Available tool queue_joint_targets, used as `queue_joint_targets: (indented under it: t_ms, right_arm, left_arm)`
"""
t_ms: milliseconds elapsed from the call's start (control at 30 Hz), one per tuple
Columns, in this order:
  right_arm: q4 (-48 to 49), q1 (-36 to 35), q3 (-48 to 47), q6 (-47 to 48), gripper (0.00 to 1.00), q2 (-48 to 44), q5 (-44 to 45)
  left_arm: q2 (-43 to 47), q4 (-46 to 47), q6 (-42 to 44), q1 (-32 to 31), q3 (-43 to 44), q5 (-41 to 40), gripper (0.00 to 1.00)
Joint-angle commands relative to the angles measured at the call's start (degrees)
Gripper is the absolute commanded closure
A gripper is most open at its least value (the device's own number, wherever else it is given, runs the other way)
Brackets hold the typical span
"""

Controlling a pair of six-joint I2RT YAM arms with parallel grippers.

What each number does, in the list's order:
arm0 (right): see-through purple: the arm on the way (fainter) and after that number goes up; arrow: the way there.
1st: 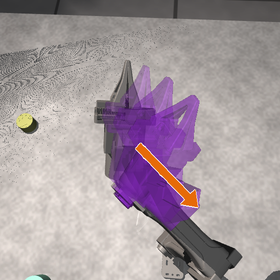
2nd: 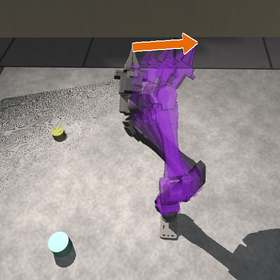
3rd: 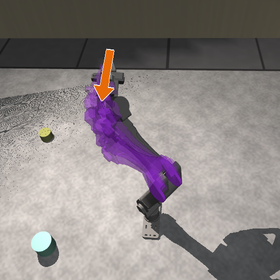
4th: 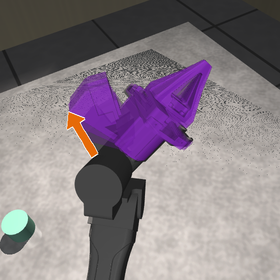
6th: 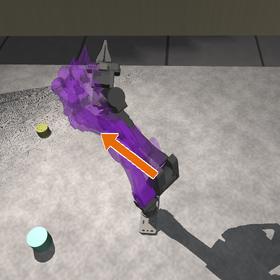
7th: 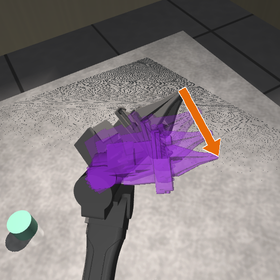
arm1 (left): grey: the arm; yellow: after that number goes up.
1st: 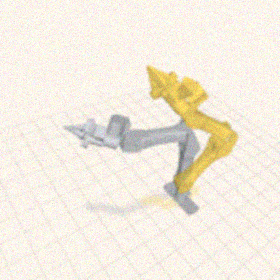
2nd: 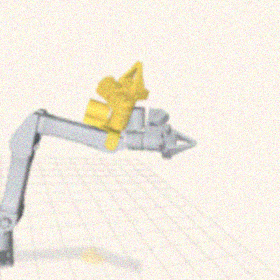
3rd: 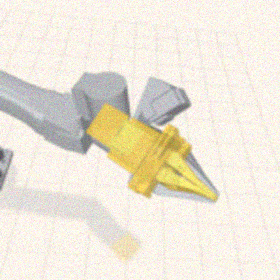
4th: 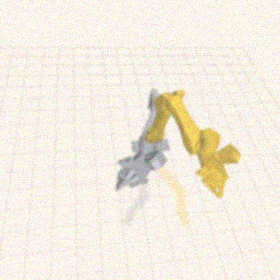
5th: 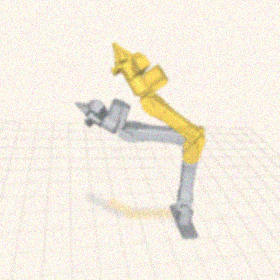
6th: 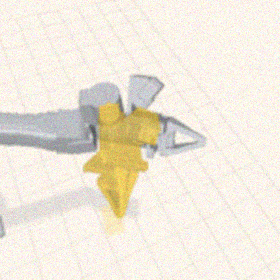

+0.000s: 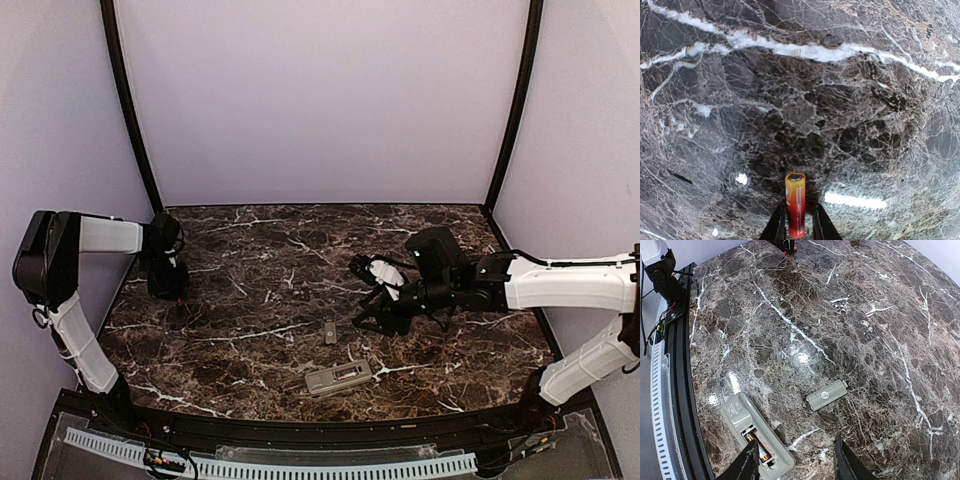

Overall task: Load the batteries into the remote control
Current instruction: Pick up the battery from the center of the board, then place the battery in the battery compartment.

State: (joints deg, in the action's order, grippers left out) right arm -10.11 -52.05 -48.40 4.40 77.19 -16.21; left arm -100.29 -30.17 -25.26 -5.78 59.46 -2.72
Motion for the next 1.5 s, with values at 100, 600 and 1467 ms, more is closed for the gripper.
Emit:
queue_joint_targets:
  t_ms: [100, 600, 1467]
  right_arm:
    - [-0.2, 0.4, 0.0, 0.4, 0.53, -2.2, 1.0]
    - [-1.2, 4.8, -0.4, -5.4, 0.53, -3.2, 0.9]
    - [1.1, 12.0, 5.9, -17.1, 0.54, -4.9, -3.4]
  left_arm:
    - [0.2, -3.1, -0.7, 0.1, -0.4, 1.1, 0.99]
    - [13.8, -7.3, 13.2, -23.0, 6.7, -1.7, 1.0]
    - [-18.3, -29.9, 18.1, -61.3, 43.1, 10.4, 1.0]
